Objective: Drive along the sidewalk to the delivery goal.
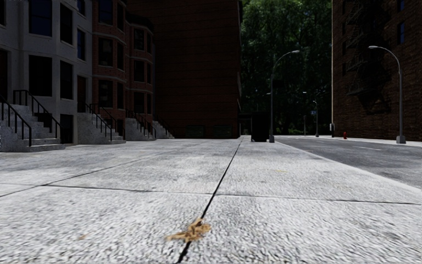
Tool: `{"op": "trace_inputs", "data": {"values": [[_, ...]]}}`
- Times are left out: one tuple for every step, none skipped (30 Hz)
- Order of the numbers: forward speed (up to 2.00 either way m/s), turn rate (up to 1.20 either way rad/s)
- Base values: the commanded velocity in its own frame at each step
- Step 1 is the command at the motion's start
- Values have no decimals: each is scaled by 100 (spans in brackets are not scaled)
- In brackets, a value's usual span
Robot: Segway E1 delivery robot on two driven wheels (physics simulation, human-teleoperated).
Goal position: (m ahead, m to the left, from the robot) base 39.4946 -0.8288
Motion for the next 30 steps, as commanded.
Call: {"op": "trace_inputs", "data": {"values": [[200,0],[200,0],[200,0],[200,0],[200,0],[200,0],[200,0],[200,0],[200,0],[200,0],[200,0],[200,0],[200,0],[200,0],[200,0],[200,0],[200,0],[200,0],[200,0],[200,0],[200,0],[200,0],[200,0],[200,0],[200,0],[200,0],[200,0],[200,0],[200,0],[200,0]]}}
